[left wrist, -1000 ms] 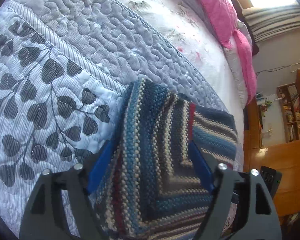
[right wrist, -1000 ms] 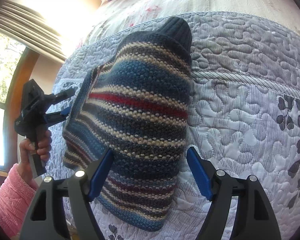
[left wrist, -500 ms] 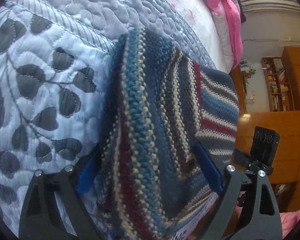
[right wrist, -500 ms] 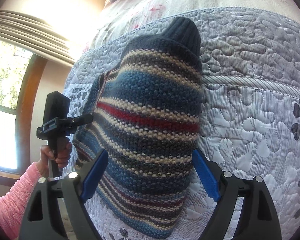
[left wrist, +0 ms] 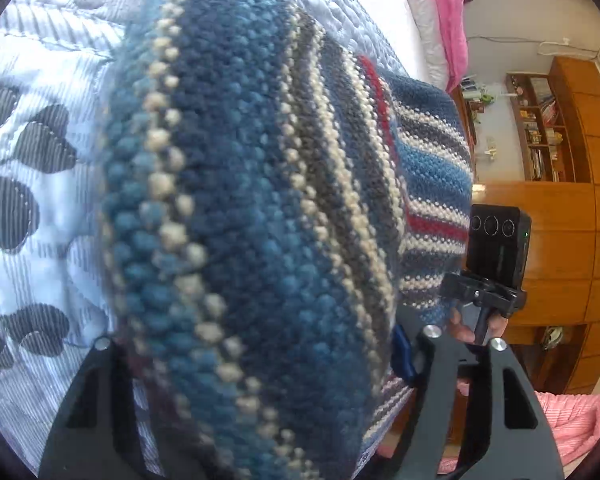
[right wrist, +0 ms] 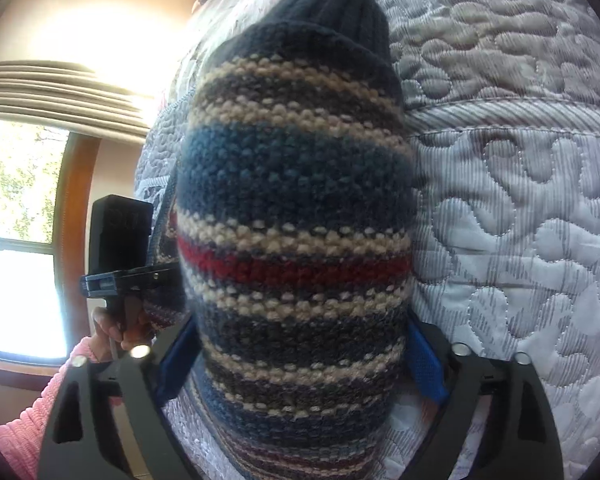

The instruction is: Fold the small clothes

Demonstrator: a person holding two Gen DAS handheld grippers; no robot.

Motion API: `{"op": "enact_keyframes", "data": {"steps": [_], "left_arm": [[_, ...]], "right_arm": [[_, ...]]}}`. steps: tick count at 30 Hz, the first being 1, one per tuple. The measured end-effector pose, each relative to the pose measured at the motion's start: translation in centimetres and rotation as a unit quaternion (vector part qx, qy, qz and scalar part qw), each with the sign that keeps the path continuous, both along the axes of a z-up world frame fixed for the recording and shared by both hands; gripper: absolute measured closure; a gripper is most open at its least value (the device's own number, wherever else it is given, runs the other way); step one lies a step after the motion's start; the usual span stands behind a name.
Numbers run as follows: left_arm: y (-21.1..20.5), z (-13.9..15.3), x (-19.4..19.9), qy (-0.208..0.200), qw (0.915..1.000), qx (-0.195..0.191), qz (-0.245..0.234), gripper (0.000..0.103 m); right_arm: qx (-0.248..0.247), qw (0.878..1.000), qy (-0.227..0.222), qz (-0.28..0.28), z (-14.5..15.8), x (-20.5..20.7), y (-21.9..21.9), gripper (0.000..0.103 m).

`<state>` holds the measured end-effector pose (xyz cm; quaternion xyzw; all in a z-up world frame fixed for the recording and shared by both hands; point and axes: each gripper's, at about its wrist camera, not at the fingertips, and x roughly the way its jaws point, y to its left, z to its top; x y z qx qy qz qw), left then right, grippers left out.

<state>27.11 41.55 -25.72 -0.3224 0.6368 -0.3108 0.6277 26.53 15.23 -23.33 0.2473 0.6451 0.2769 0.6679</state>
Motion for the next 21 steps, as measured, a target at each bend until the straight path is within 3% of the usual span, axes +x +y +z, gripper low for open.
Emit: {"op": "enact_keyframes", "data": {"steps": [4, 11, 18, 21], "left_arm": [[0.0, 0.9, -0.6, -0.016, 0.9998, -0.005, 0.013, 0.050], [-4.2, 4.3, -2.7, -0.047, 0.9979, -0.045, -0.001, 0.054], [-12.5, 8.4, -5.4, -0.073, 0.9913, -0.107, -0.023, 0.054], [-16.8, 9.2, -6.0, -0.089, 0.9896, -0.104, -0.044, 0.054]], "right_arm": [[0.032, 0.999, -0.007, -0.002, 1.1, -0.6, -0.8, 0.039], [0.050, 0.997, -0.059, 0.020, 6.5, -3.5, -3.9, 0.042], [0.040, 0.997, -0.070, -0.009, 10.5, -8.0, -15.0, 0.042], [0.023, 0.997, -0.062, -0.027, 10.5, -8.9, -19.8, 0.042]]}}
